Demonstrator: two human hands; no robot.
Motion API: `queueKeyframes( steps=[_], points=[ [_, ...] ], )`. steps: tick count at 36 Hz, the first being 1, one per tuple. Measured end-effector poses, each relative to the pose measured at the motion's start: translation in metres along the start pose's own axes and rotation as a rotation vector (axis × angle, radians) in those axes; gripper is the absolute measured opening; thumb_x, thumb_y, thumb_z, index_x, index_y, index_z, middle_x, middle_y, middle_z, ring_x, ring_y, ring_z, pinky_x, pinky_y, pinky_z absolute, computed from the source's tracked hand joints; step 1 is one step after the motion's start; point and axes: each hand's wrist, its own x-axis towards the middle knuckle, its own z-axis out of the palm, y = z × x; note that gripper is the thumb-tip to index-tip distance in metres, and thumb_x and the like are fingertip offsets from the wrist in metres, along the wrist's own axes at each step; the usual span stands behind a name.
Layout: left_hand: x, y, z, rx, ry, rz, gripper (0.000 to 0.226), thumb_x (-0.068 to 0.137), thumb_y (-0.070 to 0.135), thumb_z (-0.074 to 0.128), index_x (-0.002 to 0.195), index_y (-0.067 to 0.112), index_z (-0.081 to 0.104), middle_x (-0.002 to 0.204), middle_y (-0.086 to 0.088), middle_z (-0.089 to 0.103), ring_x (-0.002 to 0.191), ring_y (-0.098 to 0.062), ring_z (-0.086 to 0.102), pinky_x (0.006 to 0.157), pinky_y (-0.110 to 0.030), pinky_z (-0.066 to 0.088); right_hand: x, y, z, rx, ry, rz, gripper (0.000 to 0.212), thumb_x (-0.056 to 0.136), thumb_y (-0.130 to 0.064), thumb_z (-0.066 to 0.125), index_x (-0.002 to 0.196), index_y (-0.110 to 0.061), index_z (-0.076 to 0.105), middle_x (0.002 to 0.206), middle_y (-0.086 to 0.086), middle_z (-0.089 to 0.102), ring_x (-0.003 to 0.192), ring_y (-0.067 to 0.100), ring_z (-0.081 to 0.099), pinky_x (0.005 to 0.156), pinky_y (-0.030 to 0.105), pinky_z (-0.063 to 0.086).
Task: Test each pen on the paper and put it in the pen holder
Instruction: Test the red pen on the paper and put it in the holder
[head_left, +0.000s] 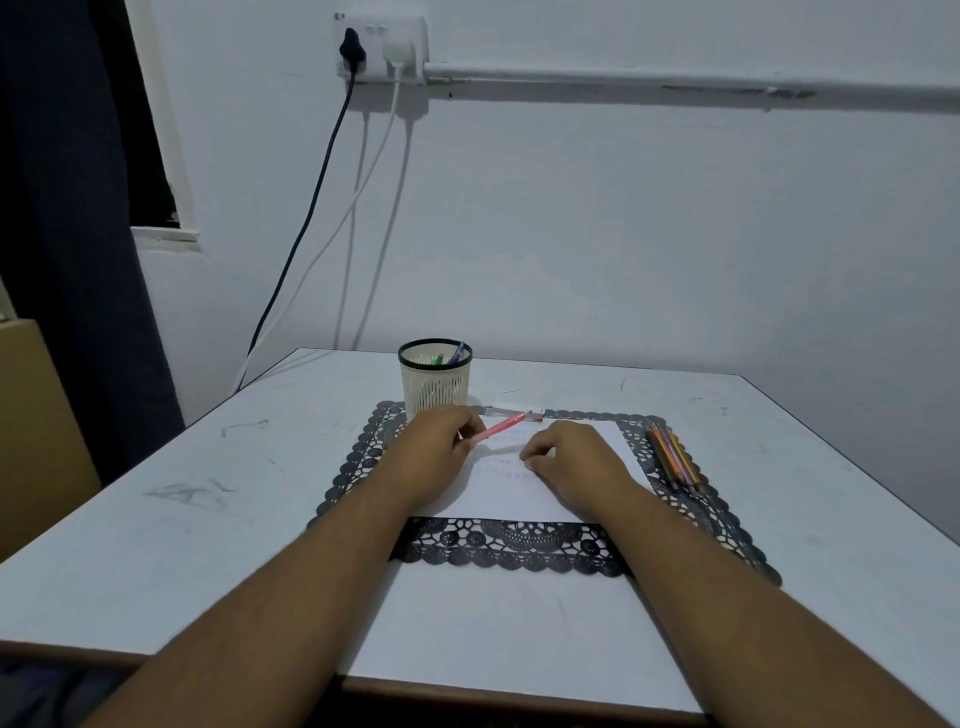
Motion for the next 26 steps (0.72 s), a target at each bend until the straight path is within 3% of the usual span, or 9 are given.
queueKeyframes(
  steps=[6,9,12,16,21,23,26],
  points=[
    [-0.002,0.0,0.0,-0.002,-0.007,-0.002,0.006,0.098,0.018,0.066,0.1,0.021,0.071,0.095,0.01,0.066,0.085,-0.005,0.055,0.067,-0.009,0.035,0.001,0.004,0.001,-0.053,0.025,0.022,0.018,0.096,-0.014,0.064,0.087,-0.028,0.071,0.093,-0.012,0.069,0.088,0.011,0.063,0.083,0.037,0.056],
    [-0.001,0.001,0.0,-0.005,-0.006,-0.005,0.006,0.099,0.019,0.066,0.1,0.021,0.071,0.095,0.011,0.066,0.084,-0.003,0.054,0.066,-0.009,0.036,0.001,0.004,0.001,-0.085,0.026,0.021,0.022,0.1,-0.012,0.055,0.102,-0.026,0.072,0.107,-0.005,0.069,0.095,0.015,0.062,0.081,0.033,0.052],
    [-0.001,0.001,-0.001,-0.008,-0.006,-0.007,0.007,0.099,0.019,0.065,0.101,0.021,0.071,0.096,0.011,0.066,0.085,-0.003,0.054,0.066,-0.009,0.036,0.005,0.005,0.002,-0.126,0.02,0.009,0.034,0.105,-0.009,0.048,0.128,-0.02,0.07,0.131,0.004,0.062,0.117,0.023,0.059,0.097,0.035,0.049],
    [-0.001,0.002,0.0,-0.005,-0.012,-0.004,0.008,0.099,0.018,0.065,0.101,0.021,0.071,0.096,0.011,0.065,0.084,-0.001,0.053,0.066,-0.008,0.034,0.005,0.009,0.0,-0.086,0.05,0.014,0.035,0.106,-0.005,0.046,0.128,-0.015,0.071,0.136,0.009,0.056,0.121,0.027,0.058,0.099,0.034,0.046],
    [-0.002,0.002,0.001,-0.011,-0.02,0.005,0.008,0.098,0.015,0.065,0.101,0.021,0.071,0.096,0.011,0.066,0.086,-0.005,0.056,0.069,-0.018,0.039,0.002,0.01,-0.002,0.276,0.136,0.108,0.023,0.106,-0.008,0.052,0.102,-0.016,0.073,0.108,0.0,0.066,0.089,0.016,0.059,0.068,0.024,0.045],
    [-0.001,0.002,0.001,-0.007,-0.023,0.009,0.008,0.098,0.015,0.065,0.101,0.02,0.071,0.096,0.011,0.066,0.087,-0.008,0.057,0.069,-0.016,0.04,-0.001,0.006,-0.006,0.573,0.165,0.165,0.015,0.103,-0.006,0.058,0.097,-0.01,0.071,0.091,0.006,0.068,0.074,0.019,0.059,0.054,0.026,0.045],
    [0.001,0.002,0.0,-0.007,-0.022,0.014,0.008,0.099,0.017,0.065,0.101,0.021,0.071,0.096,0.012,0.065,0.087,-0.007,0.056,0.069,-0.018,0.039,-0.001,0.0,-0.015,0.872,0.198,0.211,0.01,0.1,-0.001,0.062,0.101,0.003,0.071,0.09,0.021,0.068,0.069,0.024,0.06,0.048,0.034,0.046]
  ],
)
